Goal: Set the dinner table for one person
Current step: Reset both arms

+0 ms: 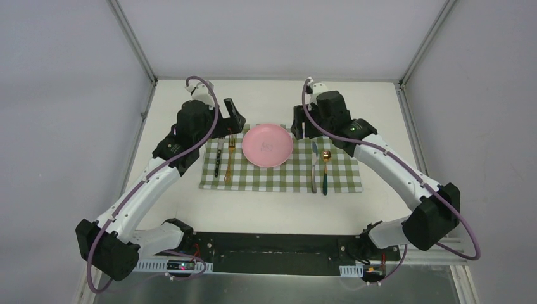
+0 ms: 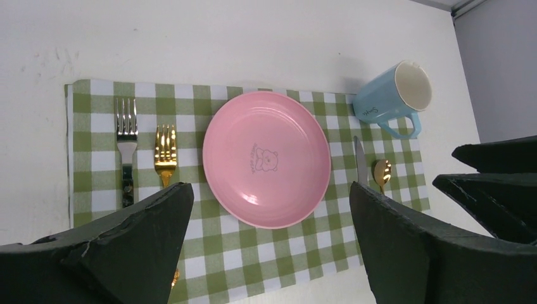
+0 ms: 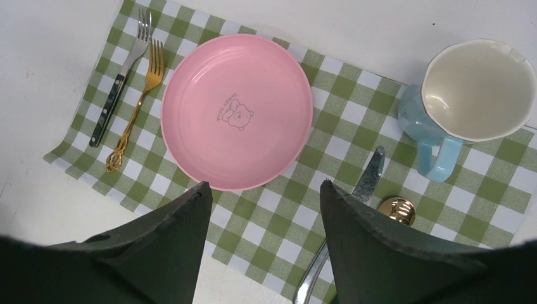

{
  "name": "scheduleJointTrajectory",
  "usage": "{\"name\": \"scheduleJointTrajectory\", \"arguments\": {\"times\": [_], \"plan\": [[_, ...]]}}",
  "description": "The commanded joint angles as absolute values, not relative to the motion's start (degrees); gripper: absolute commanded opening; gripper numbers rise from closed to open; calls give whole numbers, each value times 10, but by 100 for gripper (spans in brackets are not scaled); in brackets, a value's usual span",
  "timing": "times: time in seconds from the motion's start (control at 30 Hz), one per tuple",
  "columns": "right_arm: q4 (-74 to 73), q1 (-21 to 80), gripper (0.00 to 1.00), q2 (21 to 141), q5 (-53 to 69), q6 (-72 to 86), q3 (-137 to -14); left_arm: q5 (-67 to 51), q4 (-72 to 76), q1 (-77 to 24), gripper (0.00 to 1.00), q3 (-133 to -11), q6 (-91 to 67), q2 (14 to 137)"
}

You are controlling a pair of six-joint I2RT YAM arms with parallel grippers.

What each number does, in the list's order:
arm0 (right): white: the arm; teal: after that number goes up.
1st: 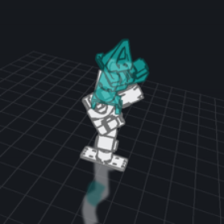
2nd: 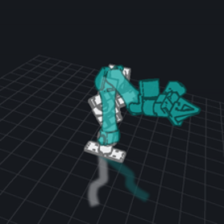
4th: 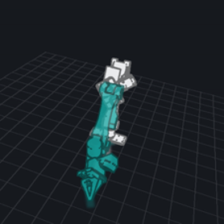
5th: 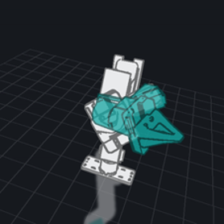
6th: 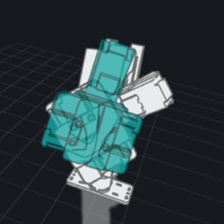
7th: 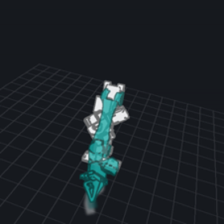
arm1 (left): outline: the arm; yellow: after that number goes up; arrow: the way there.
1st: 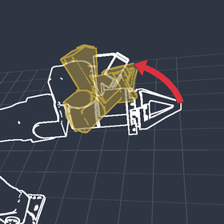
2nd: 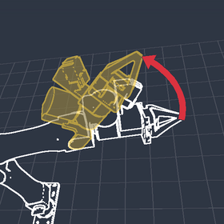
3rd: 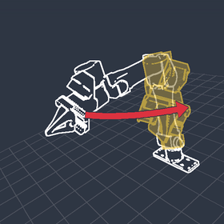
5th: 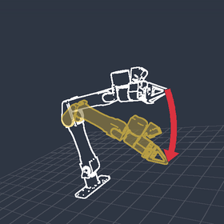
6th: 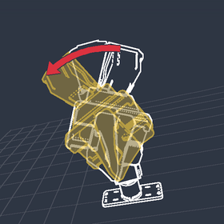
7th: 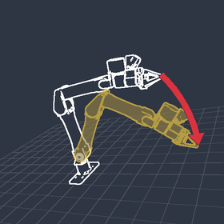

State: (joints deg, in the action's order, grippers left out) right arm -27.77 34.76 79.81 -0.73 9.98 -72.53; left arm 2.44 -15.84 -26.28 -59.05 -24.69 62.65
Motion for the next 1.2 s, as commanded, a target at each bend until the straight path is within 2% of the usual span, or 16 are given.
{"name": "scheduleJointTrajectory", "arguments": {"times": [0.0,0.27,0.3,0.33,0.37,1.17], "plan": [[-270,352,67,810,-9,92,-743,28,-185,-265,98,-591,-237,608],[-274,352,71,805,-6,108,-749,27,-191,-265,98,-588,-231,600],[-270,351,91,805,8,112,-748,28,-191,-265,98,-587,-230,599],[-271,352,99,808,17,115,-753,29,-193,-265,98,-588,-229,600],[-277,352,100,812,20,118,-760,29,-195,-265,98,-589,-228,600],[-271,355,100,813,30,113,-763,32,-209,-265,98,-585,-222,586]]}}
